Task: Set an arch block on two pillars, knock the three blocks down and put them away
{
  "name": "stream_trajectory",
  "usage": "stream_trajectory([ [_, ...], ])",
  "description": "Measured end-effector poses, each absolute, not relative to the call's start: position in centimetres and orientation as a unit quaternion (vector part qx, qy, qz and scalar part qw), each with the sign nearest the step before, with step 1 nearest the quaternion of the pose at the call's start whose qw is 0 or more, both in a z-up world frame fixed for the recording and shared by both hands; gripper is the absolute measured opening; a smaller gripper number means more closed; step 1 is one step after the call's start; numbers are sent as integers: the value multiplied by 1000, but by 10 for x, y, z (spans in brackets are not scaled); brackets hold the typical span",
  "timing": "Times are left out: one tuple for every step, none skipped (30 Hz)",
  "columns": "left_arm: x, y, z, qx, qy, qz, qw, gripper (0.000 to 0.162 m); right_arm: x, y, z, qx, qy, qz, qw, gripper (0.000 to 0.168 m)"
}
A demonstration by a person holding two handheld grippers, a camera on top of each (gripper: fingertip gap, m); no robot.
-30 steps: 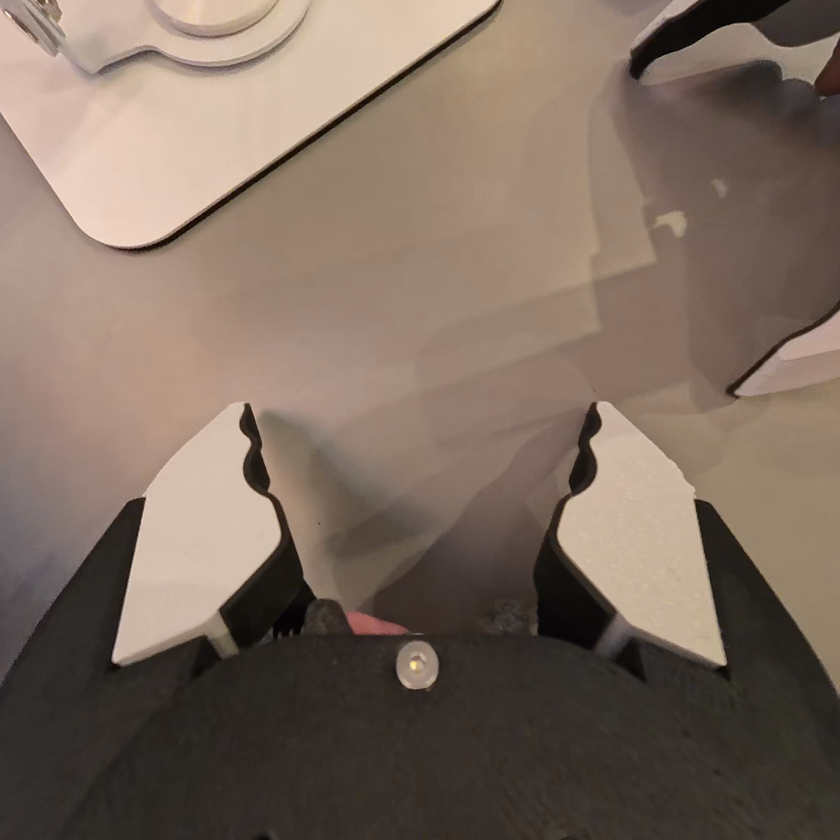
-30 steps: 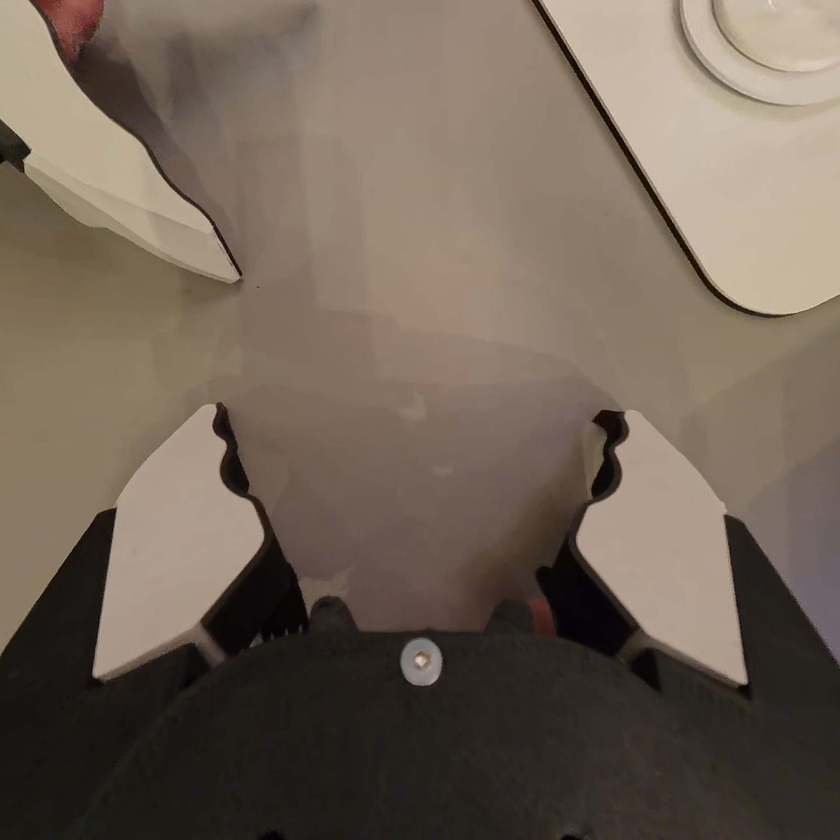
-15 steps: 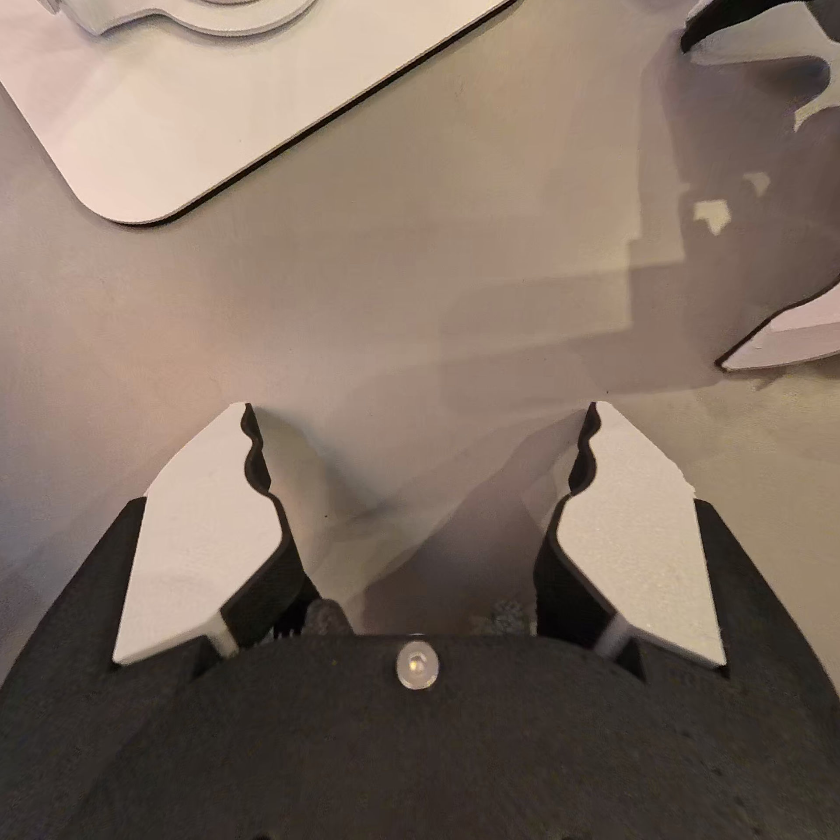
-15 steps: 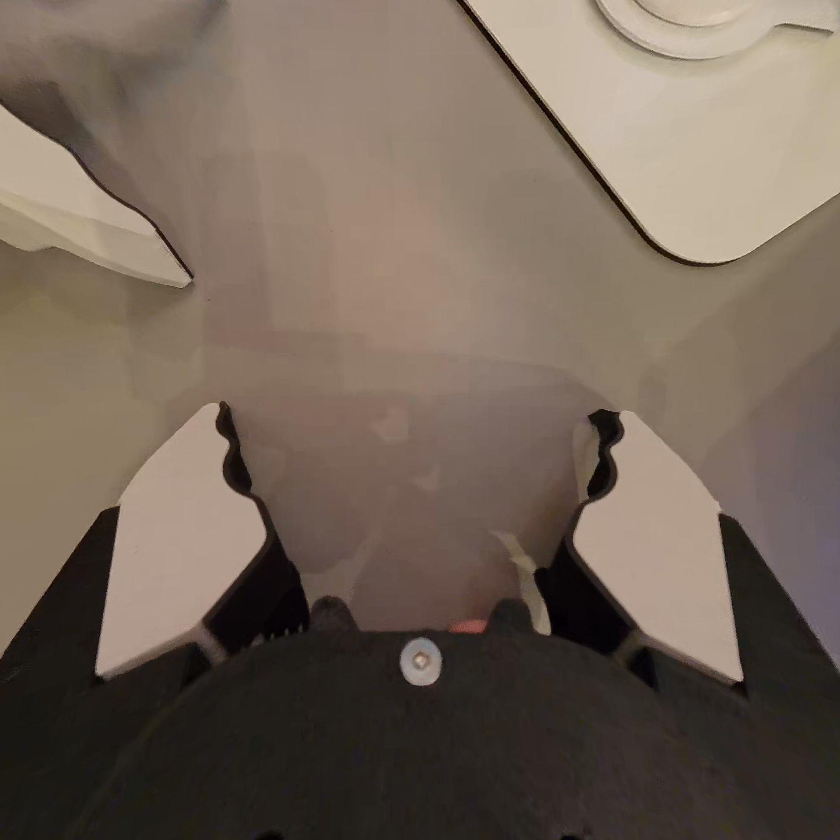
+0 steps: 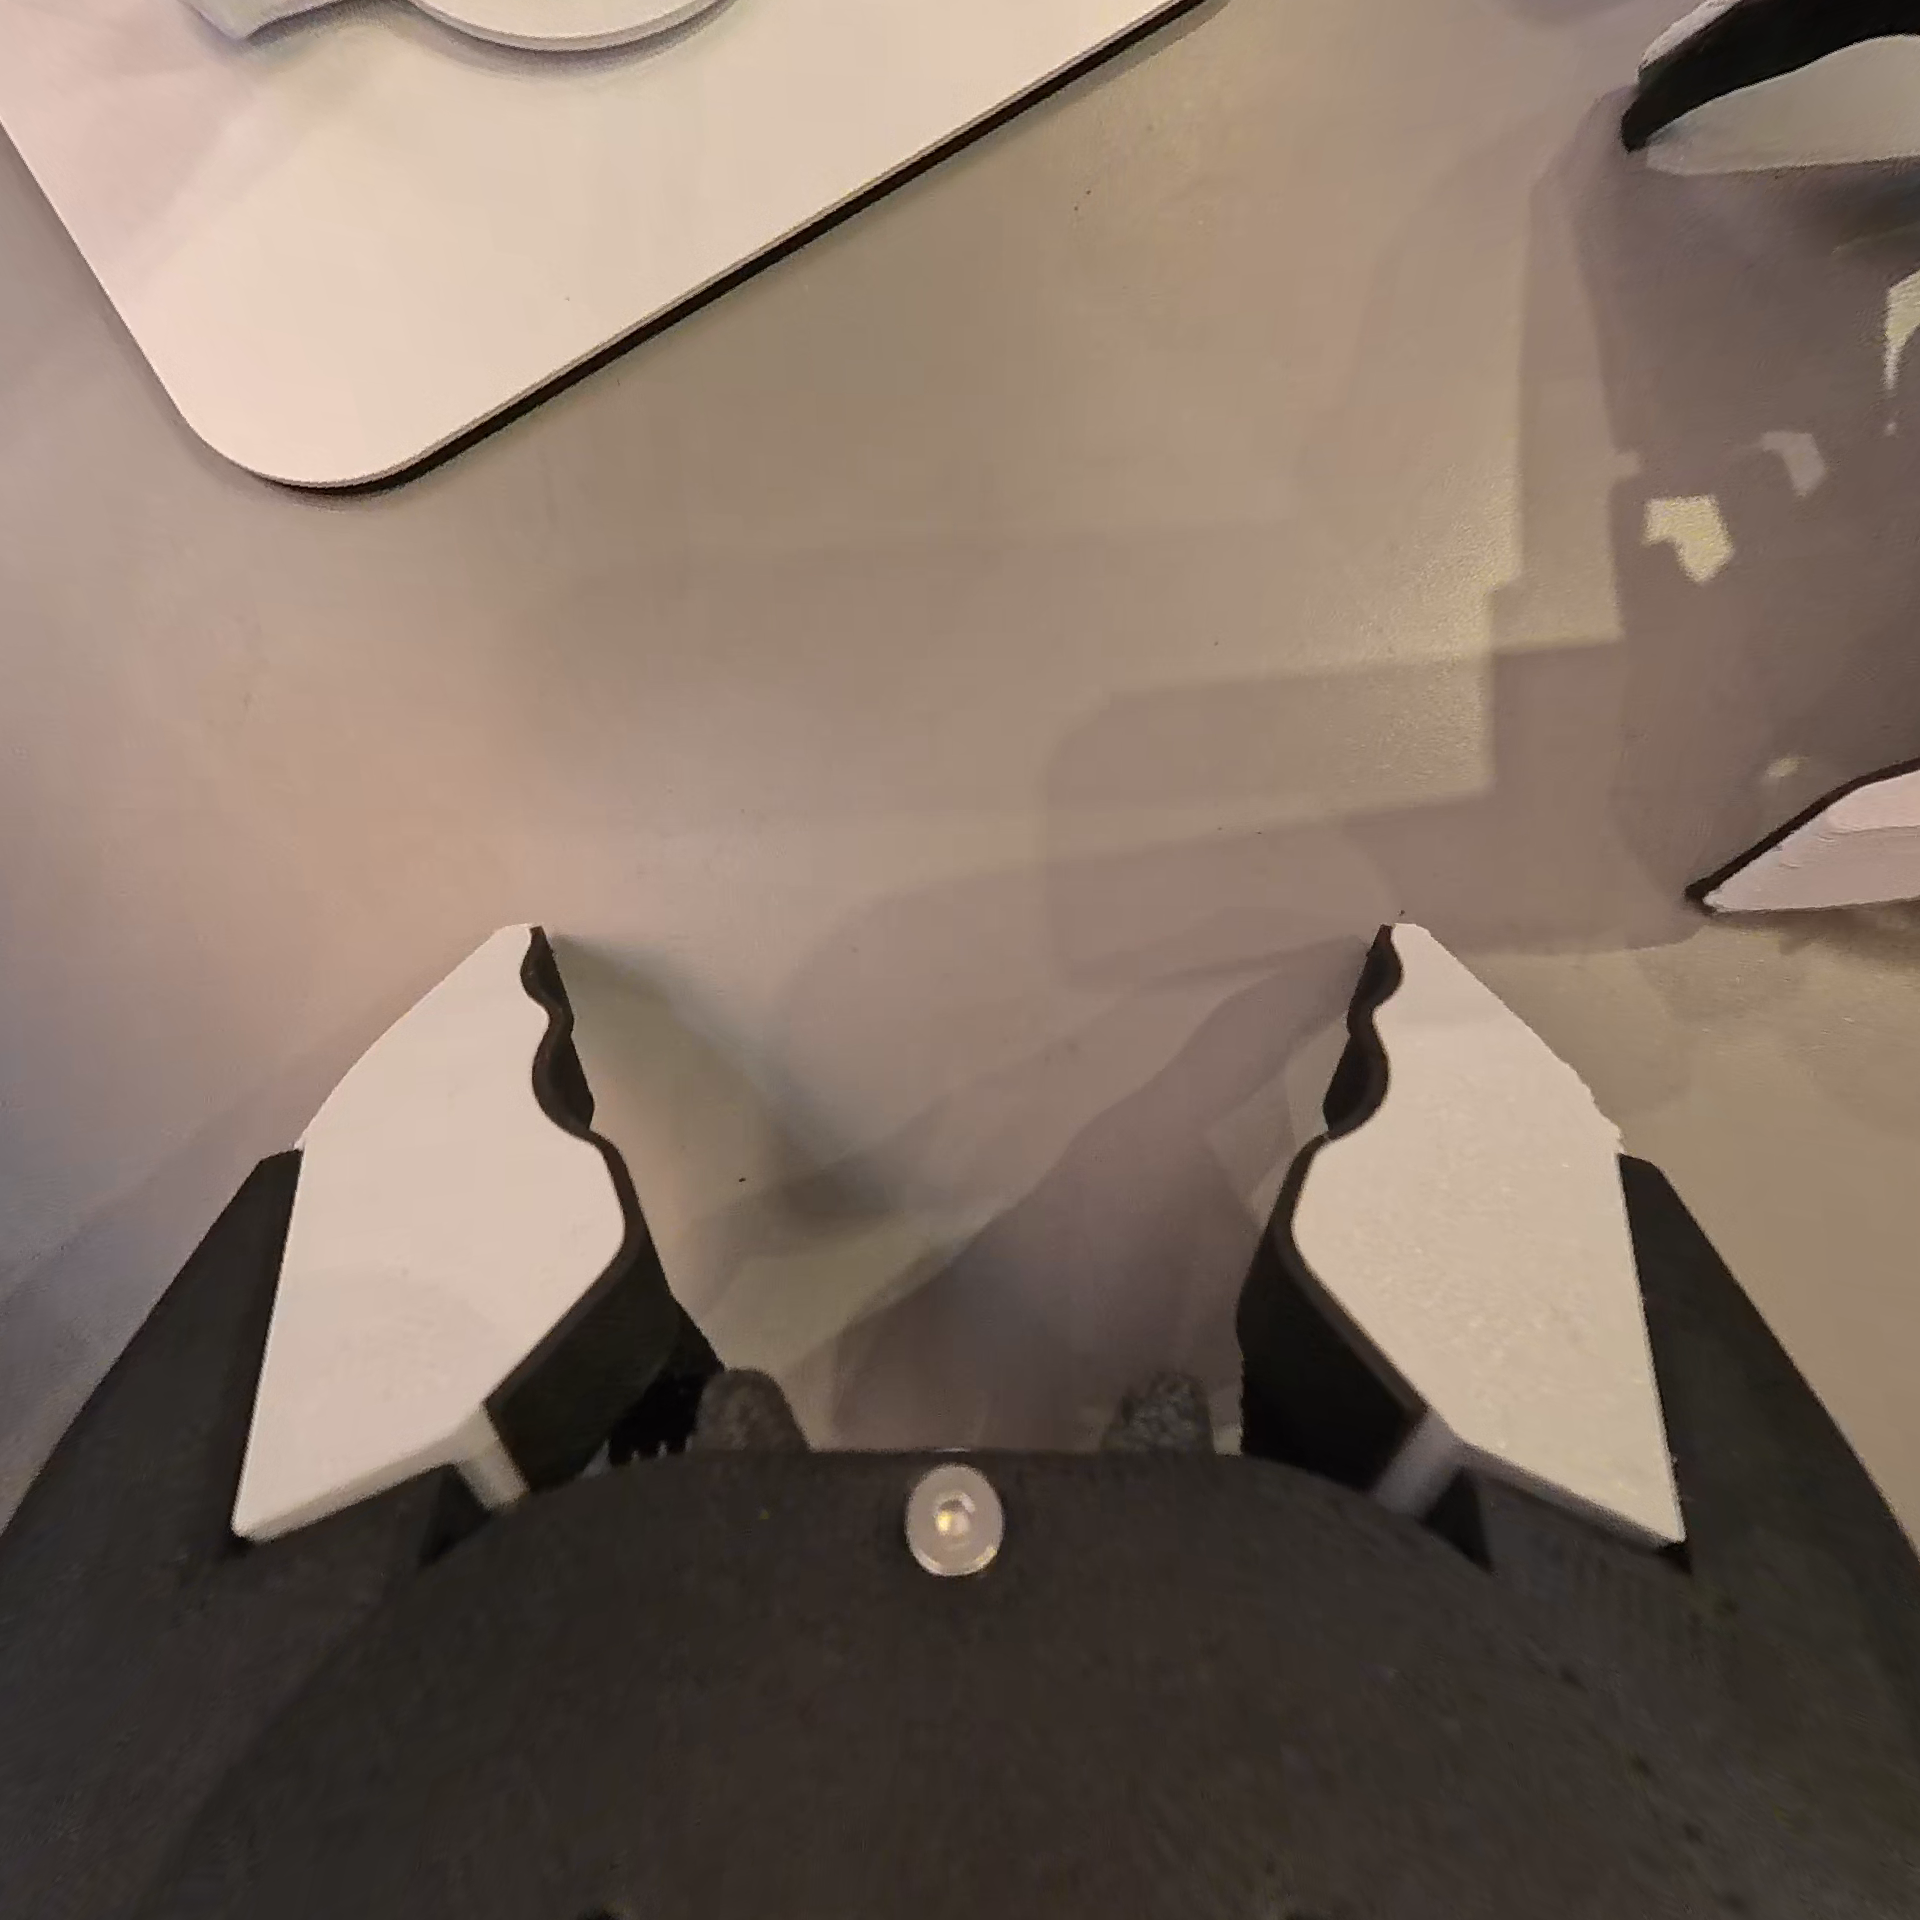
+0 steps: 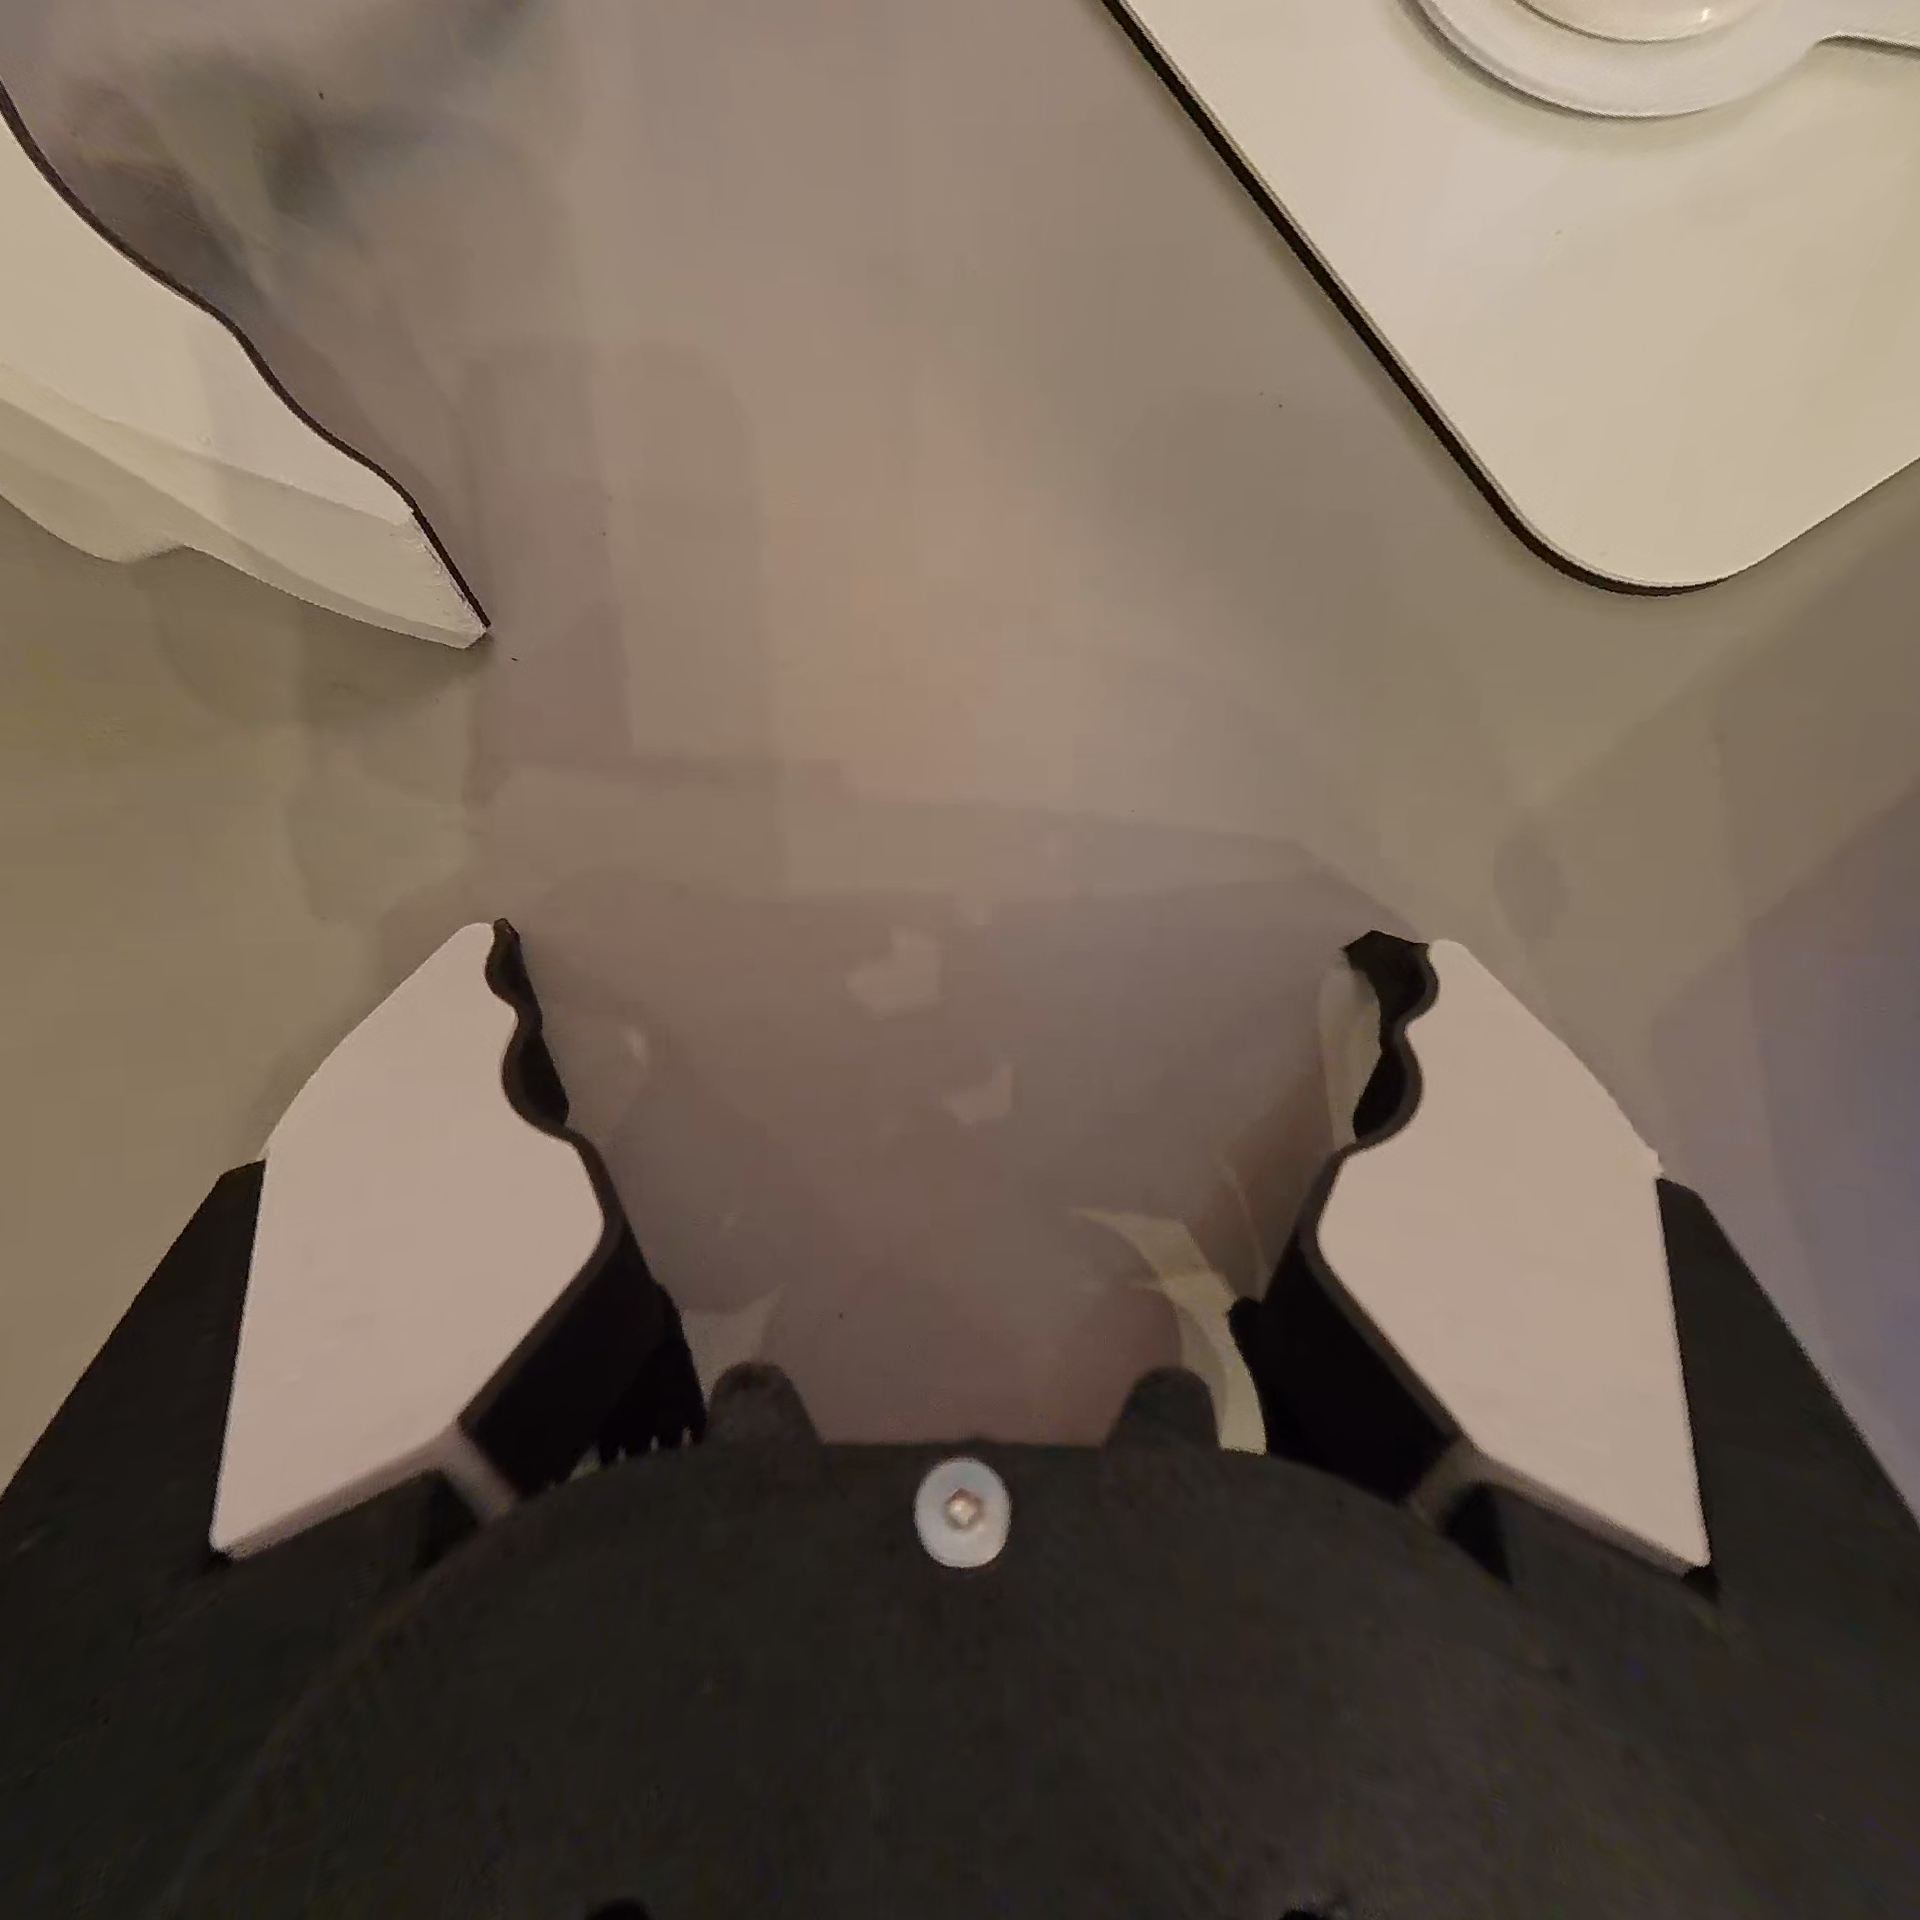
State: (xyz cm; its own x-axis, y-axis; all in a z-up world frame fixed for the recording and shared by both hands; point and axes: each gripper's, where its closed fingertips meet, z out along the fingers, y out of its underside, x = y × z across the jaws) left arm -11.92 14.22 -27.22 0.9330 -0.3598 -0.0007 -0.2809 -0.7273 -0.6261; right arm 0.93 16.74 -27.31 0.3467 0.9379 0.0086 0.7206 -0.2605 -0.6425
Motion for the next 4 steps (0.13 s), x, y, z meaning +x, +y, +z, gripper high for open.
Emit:
stream_trajectory([
  [-119,142,-272,-927,173,-60,326,137,9,167,-273,-770,-538,192,283,147],
  [-119,142,-272,-927,173,-60,326,137,9,167,-273,-770,-538,192,283,147],
  [-119,142,-272,-927,173,-60,326,137,9,167,-273,-770,-538,192,283,147],
  [-119,142,-272,-927,173,-60,326,137,9,167,-273,-770,-538,192,283,147],
])
